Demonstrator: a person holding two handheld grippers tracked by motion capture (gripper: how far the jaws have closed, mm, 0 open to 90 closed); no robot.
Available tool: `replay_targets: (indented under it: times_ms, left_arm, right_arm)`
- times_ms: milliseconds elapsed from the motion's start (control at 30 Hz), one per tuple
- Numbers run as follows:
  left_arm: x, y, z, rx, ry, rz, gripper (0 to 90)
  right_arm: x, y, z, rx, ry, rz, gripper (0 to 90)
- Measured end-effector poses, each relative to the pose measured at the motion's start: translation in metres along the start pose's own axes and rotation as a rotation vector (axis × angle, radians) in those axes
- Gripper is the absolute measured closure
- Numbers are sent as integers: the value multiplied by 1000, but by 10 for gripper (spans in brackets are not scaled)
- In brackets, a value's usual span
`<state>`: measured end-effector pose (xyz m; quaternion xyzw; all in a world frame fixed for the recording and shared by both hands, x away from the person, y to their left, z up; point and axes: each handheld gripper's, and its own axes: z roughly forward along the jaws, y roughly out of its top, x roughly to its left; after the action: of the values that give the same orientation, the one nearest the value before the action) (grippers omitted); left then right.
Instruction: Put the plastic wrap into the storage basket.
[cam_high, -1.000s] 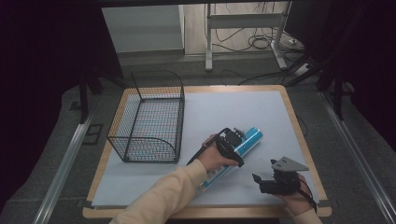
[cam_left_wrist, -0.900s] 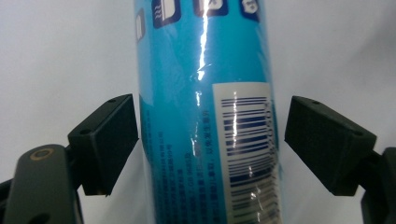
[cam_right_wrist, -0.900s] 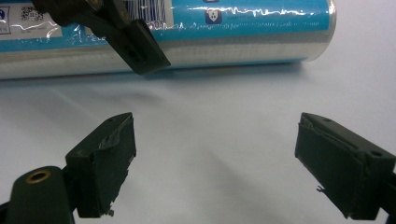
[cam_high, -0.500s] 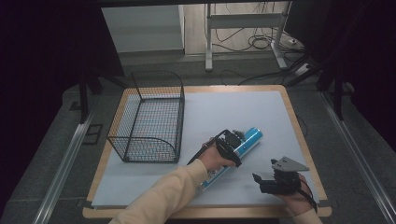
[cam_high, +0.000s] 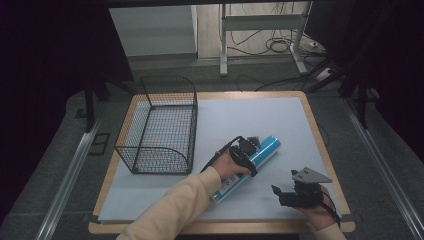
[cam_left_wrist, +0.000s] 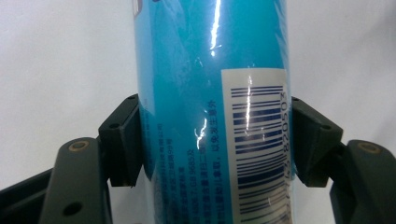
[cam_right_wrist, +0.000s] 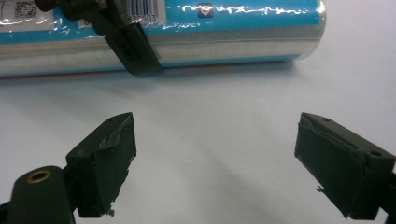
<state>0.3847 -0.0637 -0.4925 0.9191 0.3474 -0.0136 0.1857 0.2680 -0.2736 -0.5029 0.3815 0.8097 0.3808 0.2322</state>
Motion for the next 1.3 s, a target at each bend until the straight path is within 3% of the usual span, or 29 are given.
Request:
replay_targets:
  times_ms: [200,267,467,533,600,867,1300]
  left_arm:
    - [2,0,-3,6,15,8,312]
    - [1,0,-6,-11,21,13,312]
    - [2,2,-18,-6,9,25,313]
    - [7,3,-26,8,-15,25,313]
    - [7,4,-32,4,15,37,314]
    - [9,8,-54,-16,33,46,314]
    - [3,16,-59,-12,36,71,314]
  right_arm:
    - [0,0,-1,-5,-3,1,133]
    - [0,1,-1,-7,-1,1,133]
    - [-1,1,-2,-11,-3,3,133]
    - [0,1,-3,-13,-3,7,133]
    - [0,1,-3,-15,-2,6,133]
    - [0,1,-3,-14,-1,9,133]
    - [0,1,-3,-16,-1,8,133]
